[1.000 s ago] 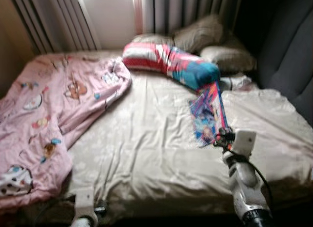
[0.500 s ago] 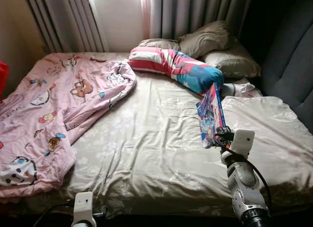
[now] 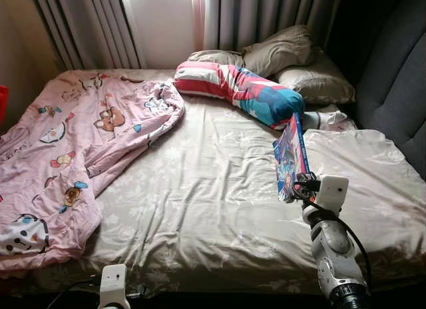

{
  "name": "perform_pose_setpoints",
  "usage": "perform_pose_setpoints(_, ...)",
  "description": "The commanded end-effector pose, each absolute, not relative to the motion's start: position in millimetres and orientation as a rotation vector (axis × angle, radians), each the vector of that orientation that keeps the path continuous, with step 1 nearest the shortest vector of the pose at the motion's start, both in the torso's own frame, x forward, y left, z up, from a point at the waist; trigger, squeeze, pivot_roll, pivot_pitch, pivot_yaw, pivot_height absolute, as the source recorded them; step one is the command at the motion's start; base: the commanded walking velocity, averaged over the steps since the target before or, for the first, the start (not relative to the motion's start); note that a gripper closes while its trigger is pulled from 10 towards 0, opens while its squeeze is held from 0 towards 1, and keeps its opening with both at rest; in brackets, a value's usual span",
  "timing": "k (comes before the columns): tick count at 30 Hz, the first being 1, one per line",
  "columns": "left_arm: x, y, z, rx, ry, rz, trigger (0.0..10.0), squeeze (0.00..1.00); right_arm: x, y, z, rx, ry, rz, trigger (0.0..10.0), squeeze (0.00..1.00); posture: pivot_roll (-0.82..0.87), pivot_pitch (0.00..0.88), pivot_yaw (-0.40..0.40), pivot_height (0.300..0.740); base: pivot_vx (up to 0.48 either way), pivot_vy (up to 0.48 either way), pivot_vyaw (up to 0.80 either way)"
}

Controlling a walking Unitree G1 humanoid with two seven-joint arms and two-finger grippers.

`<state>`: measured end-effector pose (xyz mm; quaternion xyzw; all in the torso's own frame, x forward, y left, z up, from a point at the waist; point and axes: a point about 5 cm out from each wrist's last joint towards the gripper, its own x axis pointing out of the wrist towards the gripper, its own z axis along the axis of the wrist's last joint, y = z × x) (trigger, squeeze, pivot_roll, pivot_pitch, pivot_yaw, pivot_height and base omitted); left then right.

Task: Clean up the room

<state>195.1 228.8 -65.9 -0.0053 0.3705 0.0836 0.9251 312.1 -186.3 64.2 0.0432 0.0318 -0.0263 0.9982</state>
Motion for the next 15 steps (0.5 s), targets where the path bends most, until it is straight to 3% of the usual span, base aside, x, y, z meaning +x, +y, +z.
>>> perform_pose_setpoints(1,190.6,232.6,-67.9,-0.009,0.783,0.178,10.0,0.0,318.3,-185.9,75.1,0.08,0.024,-0.047,10.0,0.0,-0.03,0.0,0.004,0.72,0.0,0.0,0.0)
perform_pose_setpoints(9,188.6,233.1,-68.7,-0.003,0.787,0.173,10.0,0.0,317.9,-184.8,73.6,0.08,0.03,-0.045,10.0,0.0,-0.03,0.0,0.008,0.72,0.0,0.0,0.0)
perform_pose_setpoints(15,188.3,233.1,-68.8,-0.001,0.787,0.171,10.0,0.0,318.2,-183.5,73.2,0.079,0.033,-0.041,10.0,0.0,-0.03,0.0,0.008,0.72,0.255,0.0,0.0)
